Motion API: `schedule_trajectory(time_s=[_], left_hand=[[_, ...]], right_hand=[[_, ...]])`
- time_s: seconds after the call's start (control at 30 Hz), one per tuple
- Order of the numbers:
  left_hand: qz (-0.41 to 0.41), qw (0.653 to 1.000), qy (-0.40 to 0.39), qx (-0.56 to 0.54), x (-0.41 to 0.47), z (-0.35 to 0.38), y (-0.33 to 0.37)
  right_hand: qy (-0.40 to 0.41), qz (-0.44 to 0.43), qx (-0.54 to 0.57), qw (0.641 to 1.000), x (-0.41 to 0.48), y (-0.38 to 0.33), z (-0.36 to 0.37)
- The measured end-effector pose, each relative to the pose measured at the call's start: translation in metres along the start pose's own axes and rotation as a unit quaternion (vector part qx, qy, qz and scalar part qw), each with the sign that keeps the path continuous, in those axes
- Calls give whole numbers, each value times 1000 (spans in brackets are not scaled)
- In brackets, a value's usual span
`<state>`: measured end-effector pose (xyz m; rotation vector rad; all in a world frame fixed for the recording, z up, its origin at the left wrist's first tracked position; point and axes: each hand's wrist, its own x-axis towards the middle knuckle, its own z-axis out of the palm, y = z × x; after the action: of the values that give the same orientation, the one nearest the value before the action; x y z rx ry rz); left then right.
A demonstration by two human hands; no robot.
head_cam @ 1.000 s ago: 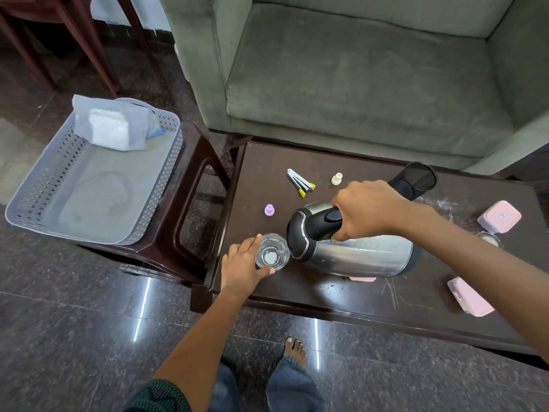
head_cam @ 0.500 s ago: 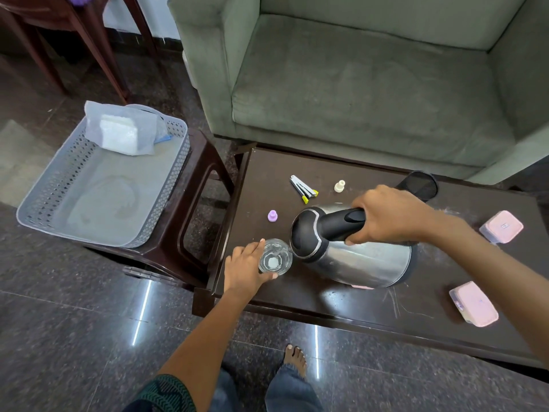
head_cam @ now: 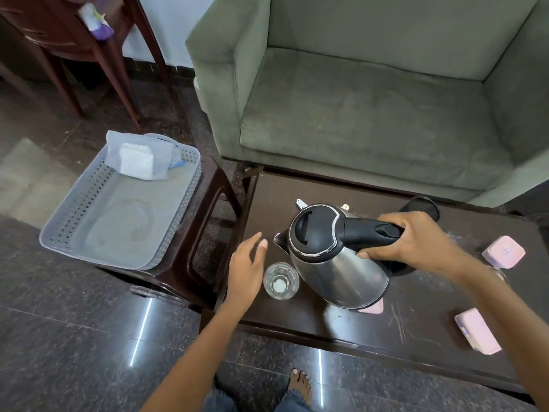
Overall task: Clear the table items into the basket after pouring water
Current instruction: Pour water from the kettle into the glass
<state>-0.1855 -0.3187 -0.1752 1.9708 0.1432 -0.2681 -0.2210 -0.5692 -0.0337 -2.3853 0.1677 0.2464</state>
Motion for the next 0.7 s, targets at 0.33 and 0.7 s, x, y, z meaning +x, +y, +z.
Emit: schedule_trajectory(time_s=[0.33, 0.7], left_hand=[[1, 957, 34, -288, 17, -153, 98], [-5, 969, 111, -218, 108, -326, 36]], right_hand=[[51, -92, 114, 988, 51, -154, 41], [26, -100, 218, 971, 156, -271, 208]])
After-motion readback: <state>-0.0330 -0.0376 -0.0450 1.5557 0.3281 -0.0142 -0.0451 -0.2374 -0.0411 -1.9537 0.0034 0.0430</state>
